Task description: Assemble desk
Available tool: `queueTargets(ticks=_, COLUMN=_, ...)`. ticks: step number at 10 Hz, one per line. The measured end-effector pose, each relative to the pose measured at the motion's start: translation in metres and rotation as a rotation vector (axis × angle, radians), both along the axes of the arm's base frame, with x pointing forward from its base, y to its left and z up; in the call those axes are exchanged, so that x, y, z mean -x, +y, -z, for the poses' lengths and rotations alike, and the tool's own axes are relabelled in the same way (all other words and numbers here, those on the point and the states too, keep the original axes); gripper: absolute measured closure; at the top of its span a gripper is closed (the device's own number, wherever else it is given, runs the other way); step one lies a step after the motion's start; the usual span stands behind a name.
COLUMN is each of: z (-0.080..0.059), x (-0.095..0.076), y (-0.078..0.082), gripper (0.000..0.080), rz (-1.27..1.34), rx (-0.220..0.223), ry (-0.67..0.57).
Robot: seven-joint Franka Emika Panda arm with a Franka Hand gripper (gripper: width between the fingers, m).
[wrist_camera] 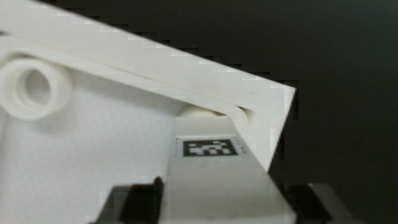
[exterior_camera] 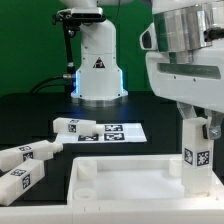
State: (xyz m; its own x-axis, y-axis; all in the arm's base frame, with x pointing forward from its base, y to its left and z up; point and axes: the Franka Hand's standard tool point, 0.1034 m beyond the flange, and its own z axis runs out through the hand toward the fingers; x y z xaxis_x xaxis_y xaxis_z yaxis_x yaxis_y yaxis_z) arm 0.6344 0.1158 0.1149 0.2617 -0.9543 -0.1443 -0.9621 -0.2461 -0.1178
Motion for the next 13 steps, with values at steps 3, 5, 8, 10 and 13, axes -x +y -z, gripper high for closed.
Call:
queueTargets(ticks=3, z=0.002, x=0.004, y=0.001, gripper=0.0412, rz=-0.264, rx=0.038, ry=-0.021)
queueTargets(ticks=5, z=-0.004, x=0.0, y=0.002, gripper=0.0169, rz=-0.67, rx=0.063, ry=-0.045)
queueTargets(ticks=8, z=-0.004, x=-0.001, y=0.001, gripper=0.0151, rz=-0.888, rx=0.073, ry=-0.08)
queueTargets(ticks=10, z=-0.004, x=-0.003, y=-0.004, gripper=0.0151, rz=-1.216, rx=0.123, ry=-0.119)
queueTargets(ticks=13, z=-0.005, x=-0.01, y=-0.004, gripper=0.018, rz=-1.355, rx=0.178, ry=-0.168)
